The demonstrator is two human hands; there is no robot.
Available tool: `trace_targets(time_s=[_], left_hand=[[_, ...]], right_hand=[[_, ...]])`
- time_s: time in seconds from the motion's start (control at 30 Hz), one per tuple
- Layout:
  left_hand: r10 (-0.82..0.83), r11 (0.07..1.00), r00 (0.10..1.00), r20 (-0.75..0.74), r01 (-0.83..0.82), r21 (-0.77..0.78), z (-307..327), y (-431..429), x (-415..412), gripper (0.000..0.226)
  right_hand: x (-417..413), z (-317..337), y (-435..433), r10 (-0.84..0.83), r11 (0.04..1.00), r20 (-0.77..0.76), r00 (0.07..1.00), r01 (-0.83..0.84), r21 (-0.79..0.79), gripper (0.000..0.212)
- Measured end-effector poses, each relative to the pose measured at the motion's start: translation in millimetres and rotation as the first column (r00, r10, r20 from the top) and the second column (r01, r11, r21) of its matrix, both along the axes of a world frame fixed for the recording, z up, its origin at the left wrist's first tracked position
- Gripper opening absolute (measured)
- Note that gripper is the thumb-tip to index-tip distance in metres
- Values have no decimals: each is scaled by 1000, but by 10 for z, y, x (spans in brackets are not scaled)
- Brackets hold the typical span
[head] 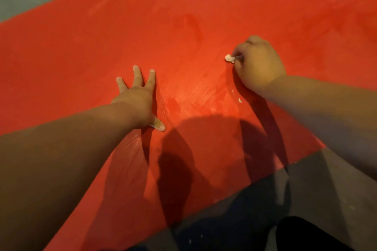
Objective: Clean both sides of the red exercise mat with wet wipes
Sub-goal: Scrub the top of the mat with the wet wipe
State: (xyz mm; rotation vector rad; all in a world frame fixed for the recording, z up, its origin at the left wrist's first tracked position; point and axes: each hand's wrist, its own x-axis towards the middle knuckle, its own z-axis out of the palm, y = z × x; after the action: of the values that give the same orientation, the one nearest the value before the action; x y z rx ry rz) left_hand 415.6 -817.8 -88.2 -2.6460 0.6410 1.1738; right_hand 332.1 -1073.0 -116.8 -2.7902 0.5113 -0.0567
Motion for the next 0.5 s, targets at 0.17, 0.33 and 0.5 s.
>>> trace_targets(time_s=[0.17, 0.33, 0.5], left_hand=[[-9, 1000, 1000, 17, 9, -2, -1, 14, 0, 149], [-13, 1000, 1000, 24, 13, 1, -1, 9, -1, 149], [-13, 1000, 1000, 24, 13, 1, 1, 1, 4, 148]], right_hand=[[-293, -12, 739, 303, 942, -36, 952, -293, 167, 20], [-440, 20, 890, 525, 840, -41, 850, -510, 183, 17], [-240, 36, -53, -42, 999, -47, 998, 40, -30, 24]])
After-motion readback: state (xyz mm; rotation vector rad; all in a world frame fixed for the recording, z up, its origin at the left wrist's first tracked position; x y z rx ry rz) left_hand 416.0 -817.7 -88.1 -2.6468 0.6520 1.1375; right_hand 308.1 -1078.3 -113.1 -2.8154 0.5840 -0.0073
